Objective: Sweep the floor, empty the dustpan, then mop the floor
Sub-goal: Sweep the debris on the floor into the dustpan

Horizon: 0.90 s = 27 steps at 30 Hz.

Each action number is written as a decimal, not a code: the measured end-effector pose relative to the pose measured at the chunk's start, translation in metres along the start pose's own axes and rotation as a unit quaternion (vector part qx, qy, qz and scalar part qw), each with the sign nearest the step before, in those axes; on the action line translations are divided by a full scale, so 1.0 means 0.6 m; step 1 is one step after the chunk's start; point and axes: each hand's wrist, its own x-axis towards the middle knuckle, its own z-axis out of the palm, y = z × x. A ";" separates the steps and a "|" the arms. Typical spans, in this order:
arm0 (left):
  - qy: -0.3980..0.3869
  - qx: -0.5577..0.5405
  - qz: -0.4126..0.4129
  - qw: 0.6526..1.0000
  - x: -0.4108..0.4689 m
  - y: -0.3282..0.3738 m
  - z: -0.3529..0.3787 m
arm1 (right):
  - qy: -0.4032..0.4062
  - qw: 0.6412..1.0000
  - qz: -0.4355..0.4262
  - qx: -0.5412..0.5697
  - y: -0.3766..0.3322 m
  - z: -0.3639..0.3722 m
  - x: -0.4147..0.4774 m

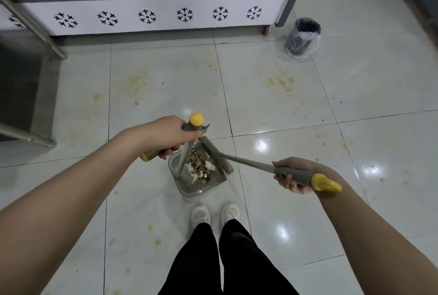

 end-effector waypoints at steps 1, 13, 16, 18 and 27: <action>0.000 0.000 0.002 1.000 -0.002 0.000 0.004 | 0.016 1.000 -0.009 -0.012 0.006 0.003 0.005; 0.055 -0.017 0.010 0.998 -0.026 0.014 0.057 | -0.025 0.999 -0.027 0.009 0.063 0.073 0.041; 0.074 -0.025 0.003 0.997 -0.042 -0.003 0.073 | -0.019 0.999 -0.022 -0.018 0.073 0.025 0.026; 0.086 -0.030 -0.005 0.996 -0.055 -0.019 0.083 | -0.003 0.999 -0.020 -0.045 0.082 0.005 0.015; 0.115 -0.026 -0.022 0.993 -0.126 -0.097 0.101 | 0.040 0.996 -0.083 -0.012 0.138 0.017 0.003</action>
